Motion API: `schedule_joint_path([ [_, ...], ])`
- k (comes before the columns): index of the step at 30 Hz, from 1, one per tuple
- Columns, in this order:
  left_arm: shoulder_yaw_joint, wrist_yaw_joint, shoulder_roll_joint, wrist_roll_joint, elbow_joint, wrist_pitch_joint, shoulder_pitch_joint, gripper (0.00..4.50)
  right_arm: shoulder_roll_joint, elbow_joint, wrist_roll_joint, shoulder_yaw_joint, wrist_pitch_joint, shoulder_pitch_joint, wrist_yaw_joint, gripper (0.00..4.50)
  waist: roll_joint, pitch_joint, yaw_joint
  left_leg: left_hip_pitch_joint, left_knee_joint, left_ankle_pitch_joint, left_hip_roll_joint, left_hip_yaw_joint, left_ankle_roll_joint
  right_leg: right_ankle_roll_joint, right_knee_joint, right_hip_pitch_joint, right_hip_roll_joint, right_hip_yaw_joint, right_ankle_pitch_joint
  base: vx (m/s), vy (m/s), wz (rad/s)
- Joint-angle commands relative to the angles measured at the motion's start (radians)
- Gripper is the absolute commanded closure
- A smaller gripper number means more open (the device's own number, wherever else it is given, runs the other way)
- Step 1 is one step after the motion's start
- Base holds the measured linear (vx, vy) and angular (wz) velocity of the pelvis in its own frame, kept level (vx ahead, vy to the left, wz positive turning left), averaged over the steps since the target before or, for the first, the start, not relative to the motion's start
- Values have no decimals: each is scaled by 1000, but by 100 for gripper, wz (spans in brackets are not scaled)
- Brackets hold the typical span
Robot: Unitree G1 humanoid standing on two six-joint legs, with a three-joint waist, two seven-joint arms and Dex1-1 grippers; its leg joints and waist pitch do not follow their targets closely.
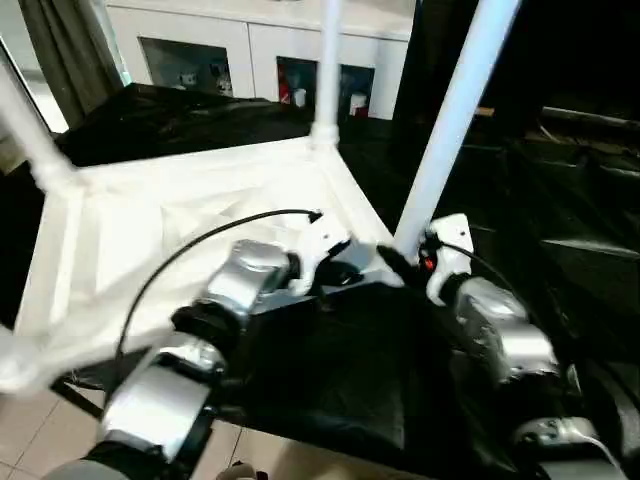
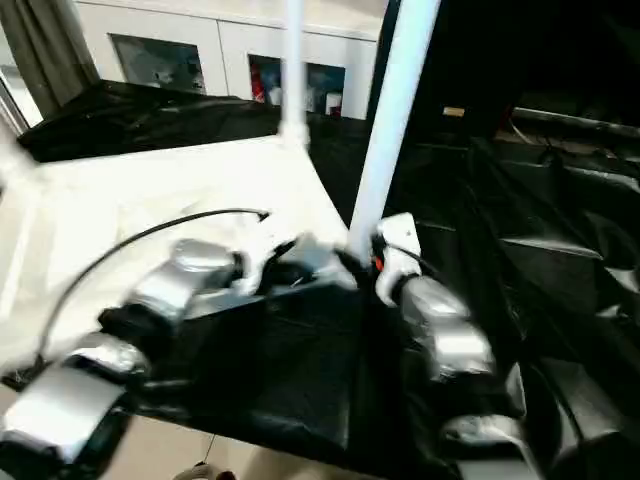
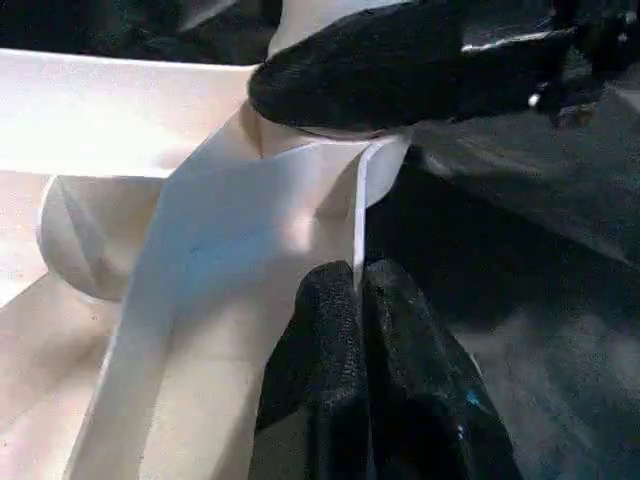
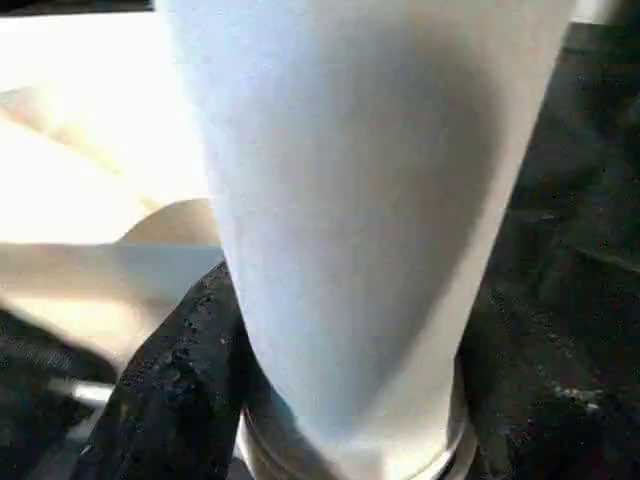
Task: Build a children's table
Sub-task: Rotate leg to tighten
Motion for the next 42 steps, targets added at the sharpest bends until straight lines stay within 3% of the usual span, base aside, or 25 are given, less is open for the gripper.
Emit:
schedule_joint_path([
  [1, 22, 105, -48, 3, 33, -5, -25, 450, 63, 40, -21, 56, 23, 17, -19, 198, -5, -56, -3, 15, -75, -203, 44, -25, 17, -233, -79, 33, -63, 48, -129, 0, 0, 0],
  [4, 14, 96, -63, 7, 41, -16, -32, 450, 73, 16, -39, 98, 4, 23, 19, 198, 2, -55, -1, 15, -76, -220, 45, -26, 22, -224, -82, 34, -64, 48, -145, 0, 0, 0],
  [6, 6, 77, -57, 12, 42, -31, -30, 450, 71, 12, -20, 83, 7, 21, 35, 198, 0, -54, -2, 16, -78, -234, 46, -26, 22, -220, -84, 33, -63, 48, -156, 0, 0, 0],
  [8, 0, 43, -41, 12, 36, -38, -23, 450, 48, 0, -8, 82, 6, 20, 78, 129, 2, -54, -2, 15, -79, -235, 46, -27, 23, -221, -84, 33, -64, 48, -154, 0, 0, 0],
  [10, -10, -8, -20, 7, 19, -41, -9, 450, 10, -14, -10, 106, -3, 24, 149, 120, 1, -55, -1, 13, -77, -231, 46, -27, 31, -222, -83, 37, -65, 48, -144, 0, 0, 0],
  [15, -23, -115, 26, 2, -1, -64, 10, 450, -64, -57, -9, 147, -30, 39, 301, 120, 0, -56, -3, 10, -73, -196, 46, -25, 59, -239, -77, 39, -65, 47, -89, 0, 0, 0],
  [20, -54, -305, 100, -10, -50, -82, 43, 450, -157, -149, 48, 169, -27, 71, 506, 120, -2, -58, -2, 5, -68, -153, 48, -23, 102, -273, -66, 45, -64, 45, -7, 0, 0, 0],
  [23, -72, -417, 145, -20, -88, -64, 64, 450, -208, -160, 70, 172, -36, 76, 614, 120, 1, -55, -2, 9, -69, -175, 52, -21, 97, -287, -69, 40, -62, 43, -45, 0, 0, 0],
  [27, -78, -463, 173, -21, -99, -64, 75, 450, -244, -172, 89, 171, -20, 75, 687, 120, 4, -53, 3, 11, -73, -197, 55, -22, 80, -287, -69, 37, -61, 44, -75, 0, 0, 0],
  [29, -86, -515, 197, -32, -128, -57, 93, 450, -259, -180, 108, 161, -4, 73, 720, 120, 1, -53, 5, 12, -73, -202, 56, -21, 76, -290, -69, 37, -63, 44, -78, 0, 0, 0],
  [42, -72, -479, 200, -30, -138, -45, 92, 450, -259, -195, 121, 181, 26, 90, 758, 229, 1, -52, 11, 12, -73, -190, 53, -21, 62, -278, -71, 35, -65, 45, -91, 0, 0, 0],
])
